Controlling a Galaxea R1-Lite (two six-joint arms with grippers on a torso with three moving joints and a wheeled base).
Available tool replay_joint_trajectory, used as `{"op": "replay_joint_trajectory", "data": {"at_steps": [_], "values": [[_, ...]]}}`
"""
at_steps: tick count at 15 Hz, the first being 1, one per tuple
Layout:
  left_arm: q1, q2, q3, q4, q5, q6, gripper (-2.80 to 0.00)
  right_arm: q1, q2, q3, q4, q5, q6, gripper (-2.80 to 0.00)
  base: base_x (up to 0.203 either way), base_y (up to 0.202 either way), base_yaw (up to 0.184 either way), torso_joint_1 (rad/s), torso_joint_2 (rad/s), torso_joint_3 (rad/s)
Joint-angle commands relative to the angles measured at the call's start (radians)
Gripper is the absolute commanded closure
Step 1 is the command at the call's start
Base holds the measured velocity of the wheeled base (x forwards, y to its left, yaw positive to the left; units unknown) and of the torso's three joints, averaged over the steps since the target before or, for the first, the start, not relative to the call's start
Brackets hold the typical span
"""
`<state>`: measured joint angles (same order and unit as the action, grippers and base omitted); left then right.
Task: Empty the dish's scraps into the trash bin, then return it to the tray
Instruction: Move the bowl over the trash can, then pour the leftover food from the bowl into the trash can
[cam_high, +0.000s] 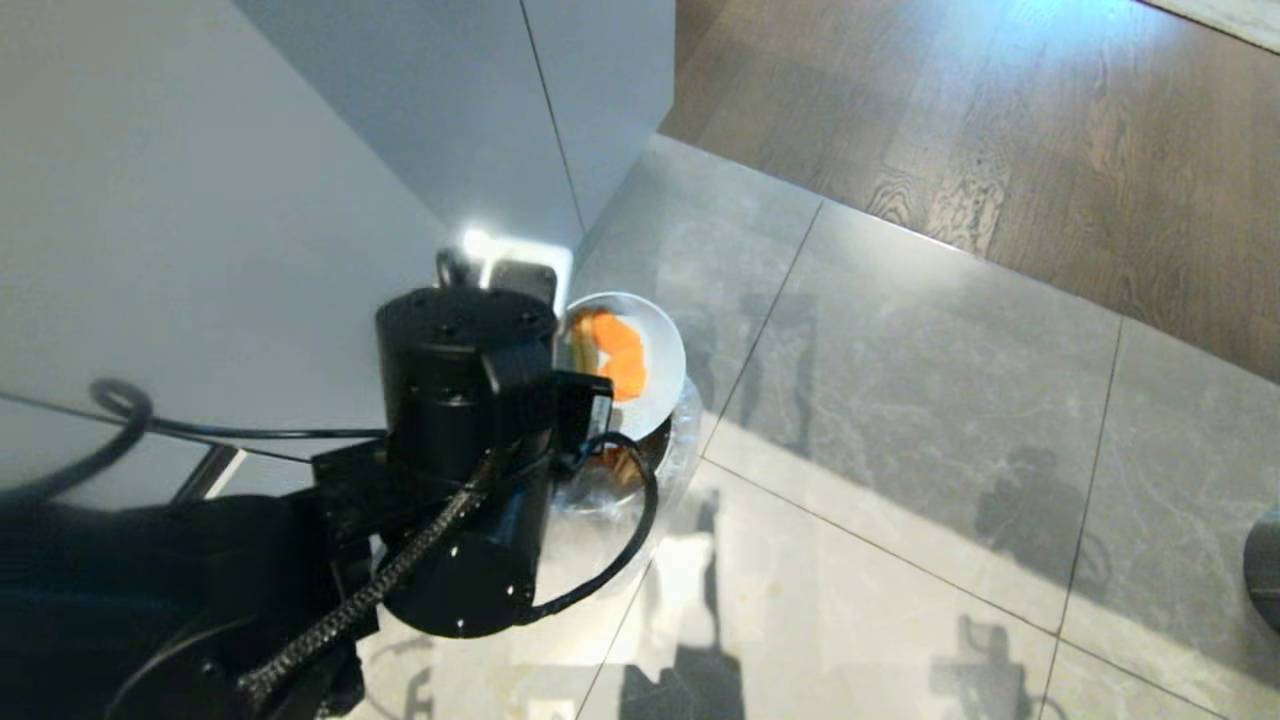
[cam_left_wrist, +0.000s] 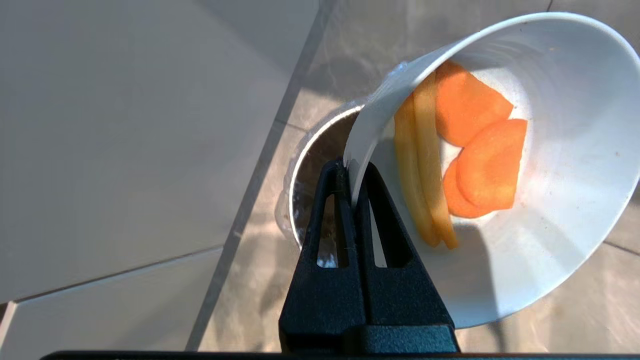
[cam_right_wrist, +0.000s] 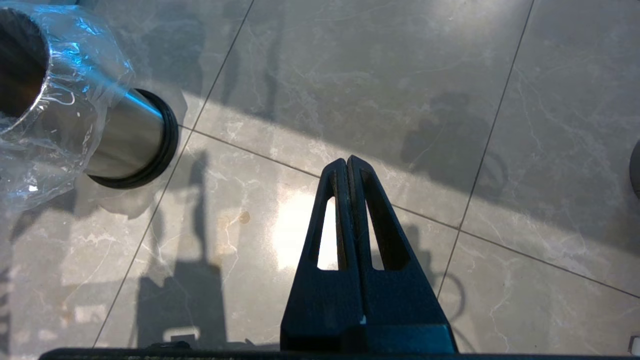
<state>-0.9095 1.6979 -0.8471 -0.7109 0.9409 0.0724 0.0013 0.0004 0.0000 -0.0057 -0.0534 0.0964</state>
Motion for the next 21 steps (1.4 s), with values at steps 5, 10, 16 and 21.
{"op": "replay_joint_trajectory", "data": {"at_steps": [5, 10, 16, 21], "values": [[0.078, 0.062, 0.277, -0.604, -0.003, 0.201, 0.00, 0.000, 0.000, 0.000, -0.002, 0.000, 0.000, 0.00, 0.000, 0.000, 0.000, 0.000, 0.00, 0.000], [0.241, 0.129, 0.297, -0.856, -0.236, 0.394, 0.00, 0.000, 0.000, 0.000, 0.000, 0.000, 0.000, 0.00, 0.000, 0.000, 0.000, 0.000, 0.00, 0.000], [0.335, 0.130, 0.298, -0.859, -0.420, 0.481, 0.00, 0.000, 0.000, 0.000, 0.000, 0.000, 0.002, 0.00, 0.000, 0.000, 0.000, 0.000, 0.00, 0.000], [0.434, 0.128, 0.281, -0.859, -0.595, 0.578, 0.00, 0.000, 0.000, 0.000, -0.002, 0.000, 0.000, 0.00, 0.000, 0.000, 0.000, 0.000, 0.00, 0.000]]}}
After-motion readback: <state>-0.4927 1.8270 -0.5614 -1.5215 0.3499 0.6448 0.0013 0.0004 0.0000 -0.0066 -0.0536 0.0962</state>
